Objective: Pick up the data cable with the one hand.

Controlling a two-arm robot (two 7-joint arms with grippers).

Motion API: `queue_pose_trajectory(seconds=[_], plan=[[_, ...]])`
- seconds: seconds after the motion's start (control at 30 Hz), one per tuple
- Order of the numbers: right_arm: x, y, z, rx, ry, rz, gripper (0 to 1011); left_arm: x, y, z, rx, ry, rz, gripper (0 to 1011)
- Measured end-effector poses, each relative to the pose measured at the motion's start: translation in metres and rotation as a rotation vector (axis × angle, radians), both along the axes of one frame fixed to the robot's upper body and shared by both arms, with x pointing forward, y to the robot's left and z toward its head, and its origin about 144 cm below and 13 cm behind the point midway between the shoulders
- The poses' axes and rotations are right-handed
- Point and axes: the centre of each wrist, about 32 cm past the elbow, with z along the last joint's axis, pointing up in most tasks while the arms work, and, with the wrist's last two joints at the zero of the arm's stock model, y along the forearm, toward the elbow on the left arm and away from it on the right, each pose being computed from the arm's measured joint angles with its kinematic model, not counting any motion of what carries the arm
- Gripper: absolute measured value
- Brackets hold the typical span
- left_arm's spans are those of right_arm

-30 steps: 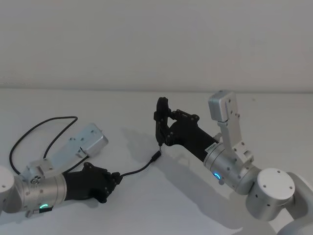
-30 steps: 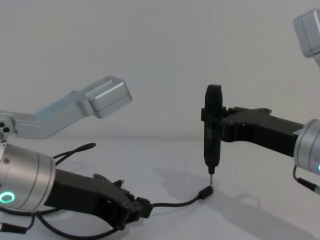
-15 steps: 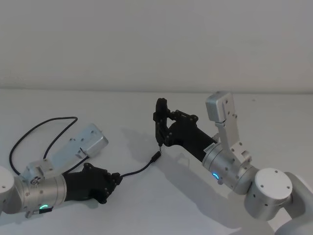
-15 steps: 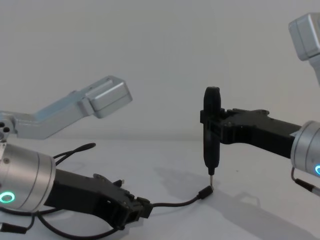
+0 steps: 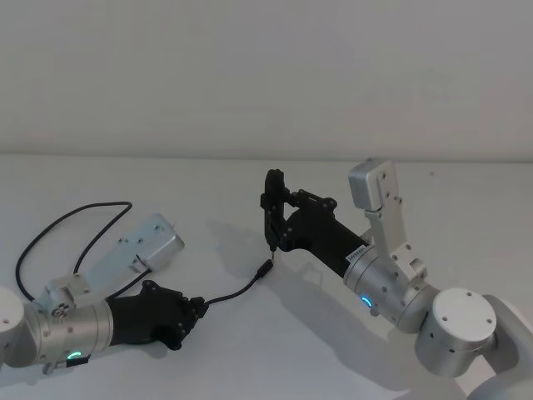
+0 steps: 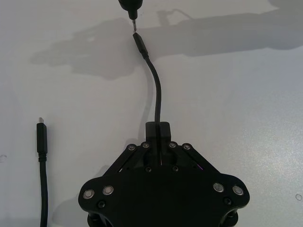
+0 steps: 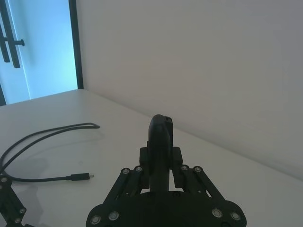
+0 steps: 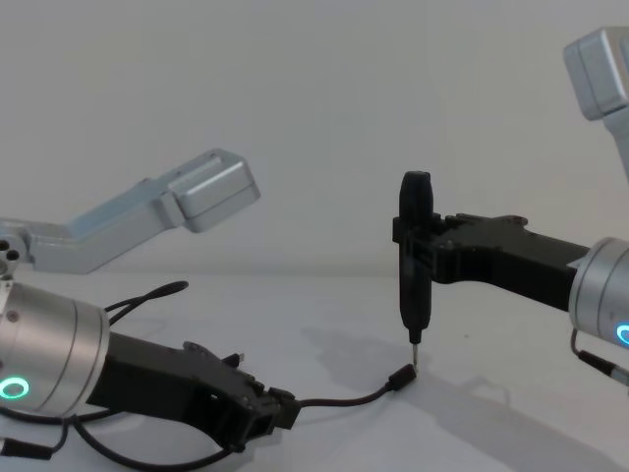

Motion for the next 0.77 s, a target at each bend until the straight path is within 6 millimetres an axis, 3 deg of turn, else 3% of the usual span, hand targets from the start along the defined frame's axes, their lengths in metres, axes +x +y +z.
queue_pose_trajectory(seconds=[0.77], plan=[[0.0006, 0.0003, -0.0001, -0.002, -0.001, -0.001, 275, 0.0000, 0.0000, 0.0000, 0.000, 0.000, 0.000, 48]])
